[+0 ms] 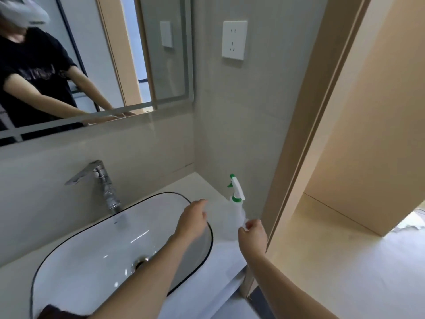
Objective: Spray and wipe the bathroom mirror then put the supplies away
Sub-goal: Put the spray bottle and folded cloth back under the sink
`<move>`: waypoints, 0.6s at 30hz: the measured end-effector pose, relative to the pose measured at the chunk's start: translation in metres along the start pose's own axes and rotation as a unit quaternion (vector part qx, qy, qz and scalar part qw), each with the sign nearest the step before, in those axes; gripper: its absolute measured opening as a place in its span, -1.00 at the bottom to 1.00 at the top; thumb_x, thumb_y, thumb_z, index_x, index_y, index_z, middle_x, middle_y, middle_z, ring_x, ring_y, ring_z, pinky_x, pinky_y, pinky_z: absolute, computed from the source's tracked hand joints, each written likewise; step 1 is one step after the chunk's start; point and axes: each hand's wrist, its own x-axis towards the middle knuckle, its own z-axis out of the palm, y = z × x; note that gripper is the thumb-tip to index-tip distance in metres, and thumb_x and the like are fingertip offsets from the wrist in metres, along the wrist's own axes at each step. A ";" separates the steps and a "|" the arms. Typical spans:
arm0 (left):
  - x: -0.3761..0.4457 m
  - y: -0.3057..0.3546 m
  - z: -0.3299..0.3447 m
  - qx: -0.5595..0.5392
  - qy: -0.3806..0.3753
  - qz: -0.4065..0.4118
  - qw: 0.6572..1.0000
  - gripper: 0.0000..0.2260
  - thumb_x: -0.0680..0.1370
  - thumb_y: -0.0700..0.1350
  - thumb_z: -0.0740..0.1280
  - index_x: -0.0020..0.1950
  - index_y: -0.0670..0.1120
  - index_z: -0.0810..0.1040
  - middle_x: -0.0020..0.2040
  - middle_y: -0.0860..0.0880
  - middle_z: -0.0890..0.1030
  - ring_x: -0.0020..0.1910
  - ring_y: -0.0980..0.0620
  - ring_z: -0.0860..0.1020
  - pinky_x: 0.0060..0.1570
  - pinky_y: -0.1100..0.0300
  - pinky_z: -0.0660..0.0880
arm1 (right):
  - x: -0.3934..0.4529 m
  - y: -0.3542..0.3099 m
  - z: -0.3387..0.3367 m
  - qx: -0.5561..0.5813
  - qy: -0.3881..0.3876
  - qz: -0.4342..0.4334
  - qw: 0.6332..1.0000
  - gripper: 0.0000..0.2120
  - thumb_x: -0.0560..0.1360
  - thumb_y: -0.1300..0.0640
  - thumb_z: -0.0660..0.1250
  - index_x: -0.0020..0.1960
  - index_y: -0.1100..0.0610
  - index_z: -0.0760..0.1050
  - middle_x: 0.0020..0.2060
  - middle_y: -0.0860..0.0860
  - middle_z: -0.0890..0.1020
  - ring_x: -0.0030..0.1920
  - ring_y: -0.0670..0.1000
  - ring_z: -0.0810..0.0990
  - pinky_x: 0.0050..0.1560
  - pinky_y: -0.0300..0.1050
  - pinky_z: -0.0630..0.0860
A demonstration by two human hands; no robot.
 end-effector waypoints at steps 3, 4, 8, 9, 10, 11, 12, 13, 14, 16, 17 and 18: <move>0.036 0.030 0.028 0.003 -0.038 -0.003 0.999 -0.57 0.67 -0.24 0.10 0.56 -0.12 0.28 0.48 -0.13 0.41 0.43 -0.10 0.41 0.40 0.08 0.36 | 0.039 0.017 0.003 -0.022 -0.032 0.017 0.999 -0.48 0.51 0.12 0.42 0.39 0.15 0.32 0.30 0.09 0.49 0.23 0.12 0.52 0.26 0.06 0.52; 0.047 0.038 0.035 -0.006 -0.053 -0.012 0.998 -0.57 0.66 -0.25 0.10 0.56 -0.12 0.28 0.48 -0.13 0.41 0.43 -0.10 0.41 0.40 0.08 0.37 | 0.050 0.020 0.004 -0.032 -0.051 0.018 0.998 -0.35 0.49 0.07 0.46 0.48 0.14 0.25 0.37 0.10 0.44 0.31 0.13 0.49 0.31 0.05 0.49; 0.081 0.050 0.058 -0.014 -0.115 -0.058 0.992 -0.64 0.65 -0.21 0.12 0.45 -0.09 0.42 0.36 -0.16 0.54 0.29 -0.16 0.53 0.27 0.01 0.48 | 0.090 0.029 0.017 -0.059 -0.128 -0.006 0.990 -0.02 0.41 -0.05 0.55 0.61 0.11 0.04 0.51 0.08 0.34 0.47 0.13 0.38 0.42 0.06 0.41; 0.086 0.050 0.062 -0.011 -0.132 -0.070 0.989 -0.64 0.65 -0.18 0.12 0.45 -0.08 0.42 0.34 -0.15 0.55 0.27 -0.17 0.54 0.25 0.00 0.49 | 0.096 0.030 0.022 -0.063 -0.143 -0.012 0.988 0.03 0.38 -0.05 0.57 0.62 0.11 0.01 0.50 0.08 0.35 0.45 0.14 0.39 0.38 0.05 0.43; 0.089 0.048 0.066 -0.005 -0.149 -0.080 0.986 -0.63 0.66 -0.16 0.12 0.46 -0.08 0.42 0.35 -0.14 0.54 0.27 -0.17 0.54 0.26 0.00 0.48 | 0.102 0.030 0.028 -0.060 -0.158 -0.019 0.985 0.06 0.36 -0.04 0.59 0.62 0.10 0.01 0.46 0.09 0.39 0.42 0.15 0.42 0.34 0.04 0.45; 0.092 0.045 0.070 0.001 -0.163 -0.087 0.983 -0.63 0.66 -0.15 0.12 0.47 -0.10 0.41 0.36 -0.14 0.53 0.29 -0.17 0.52 0.28 0.01 0.47 | 0.105 0.031 0.034 -0.054 -0.168 -0.030 0.984 0.07 0.32 -0.02 0.61 0.61 0.10 0.03 0.41 0.09 0.43 0.38 0.16 0.45 0.29 0.04 0.48; 0.093 0.041 0.074 0.003 -0.172 -0.092 0.981 -0.63 0.66 -0.14 0.14 0.47 -0.11 0.41 0.38 -0.15 0.52 0.31 -0.17 0.51 0.29 0.02 0.45 | 0.109 0.032 0.040 -0.046 -0.170 -0.044 0.983 0.07 0.28 0.00 0.64 0.59 0.10 0.08 0.36 0.09 0.47 0.34 0.16 0.48 0.25 0.05 0.50; 0.093 0.038 0.077 0.001 -0.174 -0.098 0.980 -0.63 0.66 -0.14 0.14 0.47 -0.11 0.41 0.39 -0.15 0.52 0.32 -0.17 0.51 0.30 0.02 0.45 | 0.111 0.032 0.044 -0.040 -0.165 -0.057 0.984 0.05 0.25 0.01 0.66 0.55 0.09 0.13 0.31 0.08 0.50 0.30 0.15 0.50 0.21 0.04 0.52; 0.092 0.034 0.080 -0.008 -0.171 -0.105 0.980 -0.63 0.65 -0.14 0.14 0.47 -0.10 0.41 0.39 -0.14 0.52 0.32 -0.16 0.51 0.30 0.02 0.45 | 0.112 0.032 0.048 -0.035 -0.154 -0.071 0.985 0.03 0.22 0.01 0.67 0.52 0.07 0.17 0.27 0.06 0.52 0.27 0.13 0.52 0.17 0.03 0.53; 0.090 0.028 0.084 -0.039 -0.155 -0.122 0.979 -0.61 0.64 -0.16 0.13 0.47 -0.07 0.42 0.38 -0.12 0.53 0.32 -0.14 0.52 0.27 0.05 0.47 | 0.113 0.033 0.055 -0.035 -0.130 -0.087 0.987 -0.01 0.18 -0.03 0.69 0.45 0.06 0.23 0.21 0.04 0.56 0.20 0.12 0.57 0.07 0.02 0.56; 0.087 0.027 0.084 -0.056 -0.148 -0.127 0.979 -0.61 0.63 -0.17 0.13 0.47 -0.06 0.41 0.38 -0.11 0.53 0.32 -0.13 0.52 0.23 0.09 0.48 | 0.113 0.033 0.056 -0.037 -0.123 -0.093 0.987 -0.03 0.18 -0.04 0.68 0.43 0.06 0.25 0.18 0.04 0.57 0.17 0.12 0.58 0.02 0.01 0.56; 0.085 0.026 0.083 -0.070 -0.143 -0.128 0.979 -0.59 0.62 -0.19 0.12 0.47 -0.04 0.42 0.37 -0.09 0.54 0.31 -0.11 0.52 0.20 0.11 0.48 | 0.112 0.032 0.058 -0.040 -0.117 -0.098 0.988 -0.06 0.19 -0.05 0.68 0.42 0.07 0.26 0.16 0.05 0.58 0.15 0.13 0.59 -0.04 -0.02 0.55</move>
